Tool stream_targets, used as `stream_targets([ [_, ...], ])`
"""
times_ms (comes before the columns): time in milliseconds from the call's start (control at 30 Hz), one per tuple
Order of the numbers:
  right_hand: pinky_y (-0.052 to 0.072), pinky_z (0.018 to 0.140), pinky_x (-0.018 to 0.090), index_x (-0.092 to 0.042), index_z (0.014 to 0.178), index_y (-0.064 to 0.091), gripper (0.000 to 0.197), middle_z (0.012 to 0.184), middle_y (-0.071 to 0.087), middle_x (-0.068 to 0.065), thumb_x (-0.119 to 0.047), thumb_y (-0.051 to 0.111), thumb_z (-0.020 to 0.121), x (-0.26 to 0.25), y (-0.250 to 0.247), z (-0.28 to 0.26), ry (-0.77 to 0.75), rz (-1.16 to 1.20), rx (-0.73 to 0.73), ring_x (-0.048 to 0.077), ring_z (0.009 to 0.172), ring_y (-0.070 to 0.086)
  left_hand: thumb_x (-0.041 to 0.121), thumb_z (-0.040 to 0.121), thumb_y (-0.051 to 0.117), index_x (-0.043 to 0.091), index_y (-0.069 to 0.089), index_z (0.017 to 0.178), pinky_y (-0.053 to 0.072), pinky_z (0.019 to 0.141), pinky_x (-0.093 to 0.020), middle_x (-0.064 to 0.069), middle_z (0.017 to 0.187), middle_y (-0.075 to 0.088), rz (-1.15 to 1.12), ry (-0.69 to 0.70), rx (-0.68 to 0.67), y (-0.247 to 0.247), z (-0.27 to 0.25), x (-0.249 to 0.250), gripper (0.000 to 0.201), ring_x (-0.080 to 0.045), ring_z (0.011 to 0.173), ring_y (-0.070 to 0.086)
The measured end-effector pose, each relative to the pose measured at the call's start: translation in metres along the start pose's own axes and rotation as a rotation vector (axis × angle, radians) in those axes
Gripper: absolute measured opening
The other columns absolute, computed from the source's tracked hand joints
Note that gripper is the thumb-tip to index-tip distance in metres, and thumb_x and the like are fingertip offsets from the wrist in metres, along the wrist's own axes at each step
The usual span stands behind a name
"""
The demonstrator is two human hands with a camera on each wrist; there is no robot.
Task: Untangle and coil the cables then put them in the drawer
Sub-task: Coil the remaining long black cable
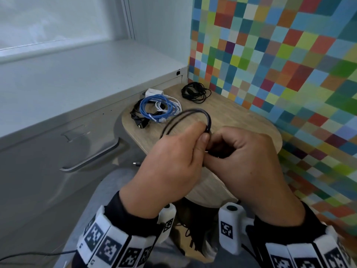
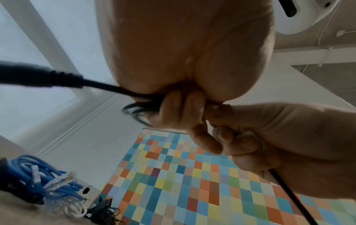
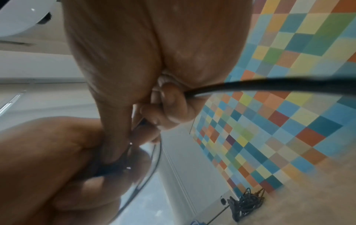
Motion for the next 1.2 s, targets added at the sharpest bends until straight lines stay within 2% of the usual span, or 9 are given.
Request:
stream_targets([
  [233,0.054,0.06,0.037,-0.037,0.089,0.072,0.037,0.073,0.069,-0.002,-0.049,0.087,0.058,0.008,-0.028,0.003,0.142,0.099,-0.094,0.018,0.063,0.064,0.045,0.102,0.045,0.017,0.059,0.059,0.032,0.053,-0.026,0.009,0.049,0.045,-0.298,-0.287,-0.286,-0.012,-0.001,-0.018,0.053,-0.007,0.045,0.039],
  [433,0.051,0.065,0.027,-0.044,0.114,0.076,0.036,0.08,0.066,-0.007,-0.047,0.078,0.079,0.015,-0.029,0.002,0.111,0.159,-0.24,0.02,0.07,0.059,0.035,0.097,0.053,0.019,0.05,0.061,0.013,0.043,-0.027,0.004,0.053,0.028,-1.131,-0.405,-0.377,-0.018,-0.008,-0.022,0.039,-0.011,0.044,0.017],
  [533,0.046,0.067,0.024,-0.029,0.097,0.079,0.019,0.083,0.061,-0.013,-0.044,0.068,0.093,0.016,-0.018,0.005,0.072,0.162,-0.257,0.013,0.074,0.058,0.038,0.095,0.049,0.018,0.052,0.064,0.009,0.041,-0.026,0.003,0.056,0.027,-1.249,-0.436,-0.376,-0.017,-0.007,-0.017,0.038,-0.009,0.044,0.015],
  [633,0.04,0.056,0.009,-0.018,0.079,0.069,0.029,0.071,0.066,-0.007,-0.037,0.054,0.095,0.014,-0.019,0.006,0.105,0.304,-0.236,0.002,0.056,0.056,0.037,0.096,0.048,0.017,0.048,0.064,0.015,0.041,-0.023,-0.002,0.064,0.032,-1.229,-0.453,-0.315,-0.015,-0.002,-0.017,0.038,-0.01,0.046,0.023],
  [767,0.027,0.043,0.024,-0.023,0.07,0.062,0.037,0.054,0.052,0.001,-0.05,0.055,0.095,0.015,-0.021,0.005,0.245,0.441,-0.179,0.013,0.046,0.033,0.033,0.1,0.041,0.016,0.049,0.066,0.053,0.07,-0.033,-0.001,0.056,0.034,-1.225,-0.42,-0.264,-0.008,-0.001,-0.016,0.039,-0.025,0.055,0.051],
  [833,0.021,0.043,0.025,-0.022,0.068,0.062,0.038,0.051,0.041,-0.001,-0.05,0.058,0.095,0.018,-0.022,0.006,0.323,0.537,-0.107,0.013,0.046,0.028,0.032,0.101,0.041,0.013,0.056,0.075,0.054,0.08,-0.04,0.003,0.055,0.027,-1.273,-0.44,-0.278,-0.006,-0.002,-0.013,0.036,-0.019,0.044,0.041],
  [1000,0.015,0.042,0.024,-0.021,0.068,0.064,0.03,0.05,0.037,0.0,-0.042,0.055,0.088,0.014,-0.016,0.009,0.406,0.752,-0.024,0.014,0.045,0.022,0.03,0.101,0.045,0.01,0.062,0.077,0.045,0.054,-0.029,-0.001,0.061,0.035,-1.275,-0.427,-0.16,-0.006,0.004,-0.008,0.036,-0.012,0.041,0.033],
  [1100,0.021,0.041,0.021,-0.022,0.072,0.069,0.029,0.052,0.046,0.002,-0.044,0.057,0.088,0.013,-0.01,0.013,0.345,0.638,-0.033,0.013,0.044,0.027,0.031,0.104,0.042,0.015,0.051,0.07,0.045,0.051,-0.028,0.002,0.056,0.034,-1.451,-0.417,-0.057,-0.004,0.004,-0.004,0.039,-0.015,0.045,0.042],
  [1200,0.024,0.041,0.021,-0.024,0.078,0.072,0.028,0.06,0.057,0.004,-0.044,0.056,0.089,0.015,-0.005,0.015,0.317,0.58,-0.085,0.011,0.041,0.03,0.037,0.104,0.039,0.018,0.053,0.076,0.049,0.054,-0.029,0.009,0.051,0.029,-1.588,-0.386,-0.055,-0.003,0.001,-0.004,0.037,-0.009,0.039,0.027],
])
Point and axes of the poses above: each hand's wrist, its own z-axis towards the middle knuckle, its own y-axis out of the palm, x = y × z, the point moved 2 cm from there along z, towards the middle knuckle
